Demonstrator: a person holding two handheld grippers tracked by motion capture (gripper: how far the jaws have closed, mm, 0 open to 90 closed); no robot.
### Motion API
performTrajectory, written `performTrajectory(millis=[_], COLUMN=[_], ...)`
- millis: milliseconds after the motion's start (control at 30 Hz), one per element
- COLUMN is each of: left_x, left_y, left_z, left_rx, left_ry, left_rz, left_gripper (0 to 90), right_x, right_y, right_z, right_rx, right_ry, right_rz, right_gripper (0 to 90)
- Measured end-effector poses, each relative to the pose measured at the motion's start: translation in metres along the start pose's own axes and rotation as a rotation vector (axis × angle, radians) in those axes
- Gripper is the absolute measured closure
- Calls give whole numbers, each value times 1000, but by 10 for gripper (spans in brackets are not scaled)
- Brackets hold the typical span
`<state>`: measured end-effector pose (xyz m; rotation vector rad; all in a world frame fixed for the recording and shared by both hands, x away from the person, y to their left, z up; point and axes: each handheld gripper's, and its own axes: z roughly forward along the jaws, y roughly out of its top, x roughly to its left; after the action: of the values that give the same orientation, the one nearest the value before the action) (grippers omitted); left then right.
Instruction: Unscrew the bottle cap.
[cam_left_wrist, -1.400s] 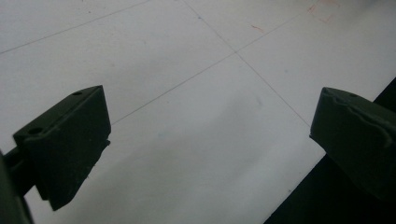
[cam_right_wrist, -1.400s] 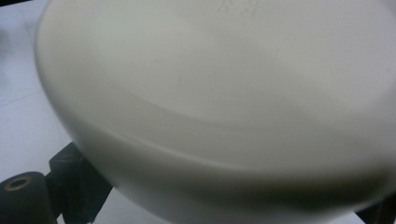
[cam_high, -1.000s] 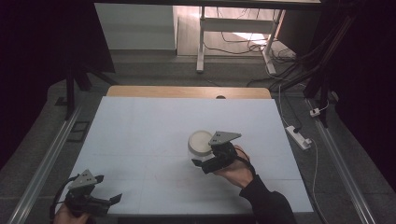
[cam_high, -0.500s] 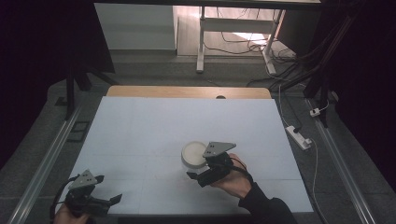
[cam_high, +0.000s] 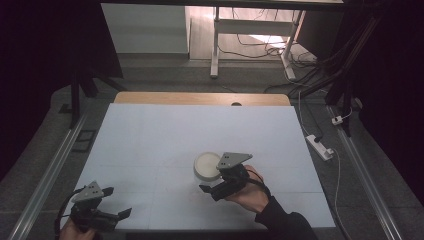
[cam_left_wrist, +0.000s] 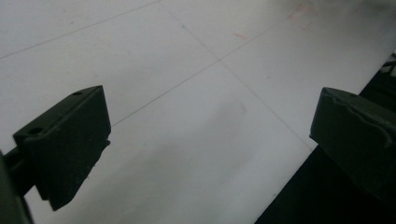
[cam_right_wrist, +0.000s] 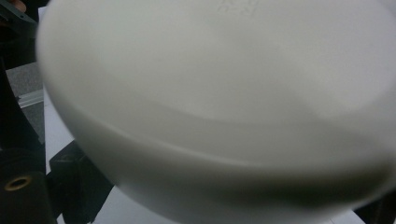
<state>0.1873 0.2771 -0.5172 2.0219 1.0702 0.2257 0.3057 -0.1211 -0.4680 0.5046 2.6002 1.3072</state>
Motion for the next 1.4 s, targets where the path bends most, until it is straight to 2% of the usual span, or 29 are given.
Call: performTrajectory(millis=[367, 400, 433, 467, 533, 900, 1233, 1400], left_x=[-8, -8, -8, -8, -9, -14, -31, -37], left_y=[13, 15, 18, 18, 24, 48, 78, 92], left_z=[6, 7, 9, 9, 12, 27, 46, 48], left_rx=[-11, -13, -17, -17, -30, -70, -68, -64], left_ry=[-19, -27, -61, -61, -100, -178, -142, -142], left_rz=[60, 64, 76, 76, 84, 164, 257, 281], left_gripper=[0, 0, 0, 0, 0, 4, 0, 0], right_x=[1, 1, 1, 1, 1, 0, -1, -2], right_y=[1, 0, 0, 0, 1, 1, 1, 1], right_z=[2, 2, 2, 2, 2, 4, 4, 5], right_rx=[6, 7, 7, 6, 8, 14, 13, 15], right_ry=[4, 4, 4, 5, 4, 11, 10, 11], right_rz=[-6, -8, -7, -7, -8, -3, -6, -13], right_gripper=[68, 68, 68, 68, 68, 68, 68, 68])
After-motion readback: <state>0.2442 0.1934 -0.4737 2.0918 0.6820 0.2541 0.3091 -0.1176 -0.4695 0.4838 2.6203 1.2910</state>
